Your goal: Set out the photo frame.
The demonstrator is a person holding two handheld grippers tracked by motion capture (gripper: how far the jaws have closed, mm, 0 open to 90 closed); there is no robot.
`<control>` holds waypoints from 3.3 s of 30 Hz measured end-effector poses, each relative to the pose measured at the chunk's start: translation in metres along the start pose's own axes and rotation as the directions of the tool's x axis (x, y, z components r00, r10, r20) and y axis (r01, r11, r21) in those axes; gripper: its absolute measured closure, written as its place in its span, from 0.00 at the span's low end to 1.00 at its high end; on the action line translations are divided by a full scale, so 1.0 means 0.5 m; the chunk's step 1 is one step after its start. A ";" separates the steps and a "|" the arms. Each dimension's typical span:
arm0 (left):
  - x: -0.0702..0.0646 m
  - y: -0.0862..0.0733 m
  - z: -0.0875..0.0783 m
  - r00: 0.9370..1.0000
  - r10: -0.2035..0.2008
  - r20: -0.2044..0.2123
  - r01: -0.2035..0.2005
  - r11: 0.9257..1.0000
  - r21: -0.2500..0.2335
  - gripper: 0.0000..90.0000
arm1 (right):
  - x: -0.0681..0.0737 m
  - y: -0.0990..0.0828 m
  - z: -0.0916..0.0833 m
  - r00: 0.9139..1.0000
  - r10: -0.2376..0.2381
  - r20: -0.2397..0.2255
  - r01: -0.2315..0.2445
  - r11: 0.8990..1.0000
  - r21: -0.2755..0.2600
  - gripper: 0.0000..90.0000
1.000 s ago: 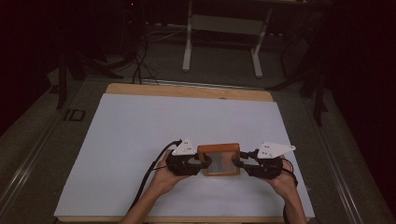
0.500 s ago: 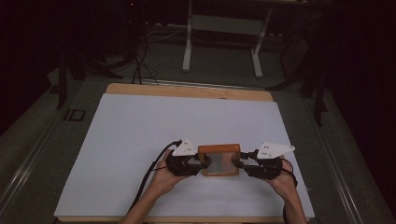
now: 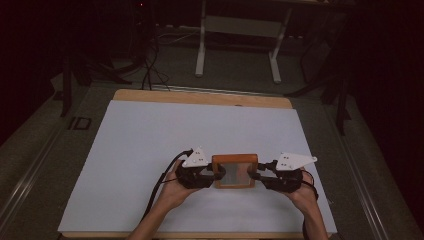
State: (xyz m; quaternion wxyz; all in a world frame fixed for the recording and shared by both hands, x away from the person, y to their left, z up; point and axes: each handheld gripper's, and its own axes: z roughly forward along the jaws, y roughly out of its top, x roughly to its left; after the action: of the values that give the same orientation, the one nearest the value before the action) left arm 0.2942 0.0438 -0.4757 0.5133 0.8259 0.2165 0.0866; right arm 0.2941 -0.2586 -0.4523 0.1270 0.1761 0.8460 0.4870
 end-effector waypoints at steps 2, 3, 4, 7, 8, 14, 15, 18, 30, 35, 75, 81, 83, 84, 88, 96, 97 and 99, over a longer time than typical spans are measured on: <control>0.000 0.002 -0.004 1.000 0.001 0.001 -0.001 1.000 -0.003 0.70 | 0.000 0.001 -0.001 1.000 0.001 -0.003 -0.001 1.000 -0.007 0.72; -0.001 0.003 -0.005 1.000 0.002 0.001 -0.002 1.000 -0.005 0.70 | 0.000 0.002 -0.001 1.000 0.004 -0.005 -0.004 1.000 -0.009 0.72; -0.001 0.004 -0.006 1.000 0.000 0.002 0.000 1.000 -0.008 0.70 | 0.000 0.002 -0.002 1.000 0.008 -0.006 -0.008 1.000 -0.011 0.72; -0.002 0.007 -0.011 1.000 0.002 0.001 -0.002 1.000 -0.010 0.70 | -0.001 0.003 -0.002 1.000 0.015 -0.013 -0.015 1.000 -0.020 0.72; -0.002 0.007 -0.011 1.000 0.002 0.001 -0.002 1.000 -0.010 0.70 | -0.001 0.003 -0.002 1.000 0.015 -0.013 -0.015 1.000 -0.020 0.72; -0.003 0.012 -0.022 1.000 0.007 -0.002 -0.007 1.000 -0.019 0.71 | -0.001 0.007 -0.002 1.000 0.021 -0.020 -0.021 0.999 -0.034 0.72; -0.003 0.014 -0.025 1.000 0.006 -0.002 -0.006 1.000 -0.022 0.71 | -0.001 0.008 -0.001 1.000 0.022 -0.020 -0.023 0.999 -0.036 0.72; -0.003 0.016 -0.029 1.000 0.002 0.003 -0.002 1.000 -0.030 0.71 | 0.000 0.009 -0.001 0.999 0.032 -0.026 -0.033 0.998 -0.045 0.72; -0.001 0.020 -0.047 1.000 -0.007 0.012 0.008 0.998 -0.057 0.72 | 0.000 0.013 0.003 0.997 0.064 -0.039 -0.067 0.995 -0.072 0.71; 0.001 0.020 -0.052 1.000 -0.011 0.007 0.011 0.998 -0.062 0.72 | 0.002 0.018 0.008 0.997 0.073 -0.034 -0.075 0.995 -0.069 0.71; 0.055 -0.003 -0.097 0.998 -0.065 -0.017 0.063 0.992 -0.105 0.72 | 0.007 0.046 0.081 0.987 0.160 -0.023 -0.161 0.984 -0.071 0.69; 0.069 -0.016 -0.102 0.997 -0.075 -0.015 0.074 0.993 -0.093 0.72 | 0.008 0.047 0.101 0.985 0.169 -0.024 -0.170 0.984 -0.059 0.69; 0.075 -0.021 -0.103 0.996 -0.085 -0.016 0.083 0.992 -0.090 0.71 | 0.007 0.047 0.111 0.984 0.177 -0.027 -0.178 0.983 -0.052 0.69; 0.075 -0.021 -0.103 0.996 -0.085 -0.016 0.083 0.992 -0.090 0.71 | 0.007 0.047 0.113 0.984 0.177 -0.025 -0.178 0.983 -0.051 0.69; 0.079 -0.025 -0.103 0.996 -0.087 -0.014 0.086 0.992 -0.087 0.71 | 0.008 0.047 0.117 0.983 0.180 -0.025 -0.181 0.982 -0.047 0.69; 0.088 -0.031 -0.105 0.996 -0.092 -0.010 0.091 0.993 -0.080 0.71 | 0.011 0.049 0.127 0.983 0.182 -0.015 -0.183 0.982 -0.036 0.69; 0.088 -0.032 -0.105 0.996 -0.094 -0.011 0.092 0.993 -0.078 0.71 | 0.011 0.049 0.128 0.983 0.184 -0.016 -0.185 0.982 -0.034 0.69; 0.090 -0.032 -0.105 0.995 -0.096 -0.010 0.095 0.992 -0.077 0.71 | 0.011 0.049 0.129 0.983 0.185 -0.016 -0.185 0.982 -0.033 0.69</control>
State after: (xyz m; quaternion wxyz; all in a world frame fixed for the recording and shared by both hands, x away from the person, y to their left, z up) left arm 0.3105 0.1125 -0.4696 0.5466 0.7937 0.2558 0.0760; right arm 0.3185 -0.1947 -0.4632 0.0790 0.2487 0.8182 0.5123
